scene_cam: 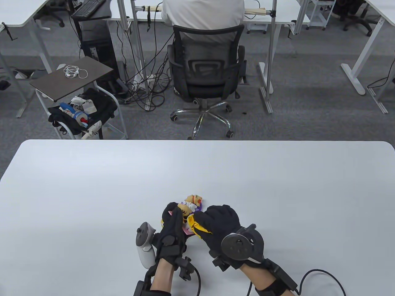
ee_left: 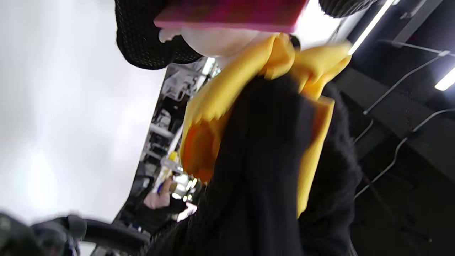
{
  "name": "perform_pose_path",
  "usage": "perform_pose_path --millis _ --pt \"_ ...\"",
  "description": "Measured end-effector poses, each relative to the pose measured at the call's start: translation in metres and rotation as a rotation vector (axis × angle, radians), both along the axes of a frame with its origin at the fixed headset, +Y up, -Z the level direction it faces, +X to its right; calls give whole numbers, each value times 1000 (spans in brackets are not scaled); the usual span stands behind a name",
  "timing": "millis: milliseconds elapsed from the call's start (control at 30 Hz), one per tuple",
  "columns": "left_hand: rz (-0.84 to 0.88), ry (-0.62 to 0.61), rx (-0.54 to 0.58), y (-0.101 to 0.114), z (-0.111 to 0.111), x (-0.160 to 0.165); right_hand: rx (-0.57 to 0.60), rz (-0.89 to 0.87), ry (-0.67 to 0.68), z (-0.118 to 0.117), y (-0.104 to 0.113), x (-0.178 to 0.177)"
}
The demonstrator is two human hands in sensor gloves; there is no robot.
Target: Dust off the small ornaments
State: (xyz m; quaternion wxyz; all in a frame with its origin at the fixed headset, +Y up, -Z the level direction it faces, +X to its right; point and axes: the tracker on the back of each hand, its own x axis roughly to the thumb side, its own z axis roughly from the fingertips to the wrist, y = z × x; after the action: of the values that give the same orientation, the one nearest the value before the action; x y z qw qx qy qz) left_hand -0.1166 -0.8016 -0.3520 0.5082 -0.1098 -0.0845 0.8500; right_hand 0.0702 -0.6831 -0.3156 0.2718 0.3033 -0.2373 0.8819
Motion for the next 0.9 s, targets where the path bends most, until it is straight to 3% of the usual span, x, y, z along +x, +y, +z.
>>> perform_pose_path --millis 133,300,333,433,467,567,667,800,900 --pt "252 38 -54 -6 2 3 97 65 -6 7 -4 -4" --pt "352 65 -29 -8 0 -2 45 46 -21 -1 -5 2" --pt "343 61 -24 -7 -1 -3 9 -6 -16 -4 -4 5" --pt "293 -10 -7 -8 -3 1 -259 -306 41 -16 -7 16" --pt "321 -31 15 -5 -4 5 -329 -320 65 -18 -11 15" --pt "336 4 23 -7 -5 -3 -340 -219 67 -19 -14 11" --pt "316 34 32 -8 -6 -12 -257 -160 40 -19 -9 12" --pt "190 -72 27 -8 -7 -1 -275 -331 49 -22 4 25" --pt "151 -142 58 -6 -8 8 -277 -288 32 -24 0 26"
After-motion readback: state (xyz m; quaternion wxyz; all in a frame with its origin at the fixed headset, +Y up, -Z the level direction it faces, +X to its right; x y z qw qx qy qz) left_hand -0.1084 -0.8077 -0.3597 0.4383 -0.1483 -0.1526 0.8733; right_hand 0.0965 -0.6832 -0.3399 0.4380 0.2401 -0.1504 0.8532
